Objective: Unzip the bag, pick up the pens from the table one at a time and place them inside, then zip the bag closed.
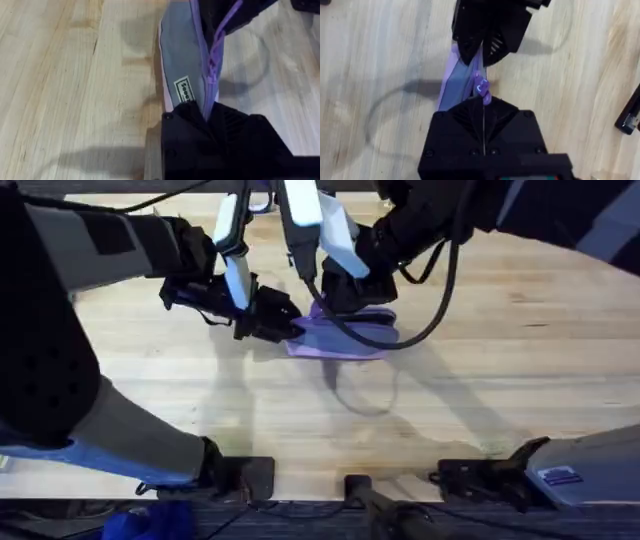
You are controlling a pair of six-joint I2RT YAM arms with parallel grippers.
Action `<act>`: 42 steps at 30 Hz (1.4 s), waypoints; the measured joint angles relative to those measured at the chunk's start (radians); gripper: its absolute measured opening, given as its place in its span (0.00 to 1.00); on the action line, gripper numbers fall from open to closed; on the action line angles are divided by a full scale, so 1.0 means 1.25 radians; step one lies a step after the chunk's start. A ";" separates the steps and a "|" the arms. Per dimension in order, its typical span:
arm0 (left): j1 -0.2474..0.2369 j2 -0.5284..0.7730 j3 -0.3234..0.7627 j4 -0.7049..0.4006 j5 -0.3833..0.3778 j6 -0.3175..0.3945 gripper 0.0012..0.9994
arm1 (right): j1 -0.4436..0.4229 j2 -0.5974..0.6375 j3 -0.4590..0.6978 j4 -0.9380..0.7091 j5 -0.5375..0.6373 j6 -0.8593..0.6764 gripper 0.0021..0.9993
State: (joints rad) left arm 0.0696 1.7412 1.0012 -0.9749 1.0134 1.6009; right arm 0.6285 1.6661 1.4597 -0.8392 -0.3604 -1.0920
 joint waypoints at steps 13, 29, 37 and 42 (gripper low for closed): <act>0.000 0.000 0.000 0.000 0.000 0.000 0.04 | -0.019 -0.024 0.006 -0.037 0.021 0.000 0.03; 0.000 0.000 0.000 0.000 0.000 0.000 0.04 | -0.079 -0.119 0.013 -0.066 0.067 0.000 0.03; 0.000 0.000 0.000 0.000 0.000 0.000 0.04 | -0.080 -0.119 0.013 -0.066 0.068 0.029 0.56; 0.000 0.000 0.000 0.001 0.000 0.000 0.04 | -0.080 -0.119 0.013 -0.066 0.068 0.072 0.99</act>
State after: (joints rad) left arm 0.0696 1.7412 1.0012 -0.9737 1.0130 1.6009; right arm 0.5289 1.5177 1.4757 -0.9218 -0.2756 -1.0014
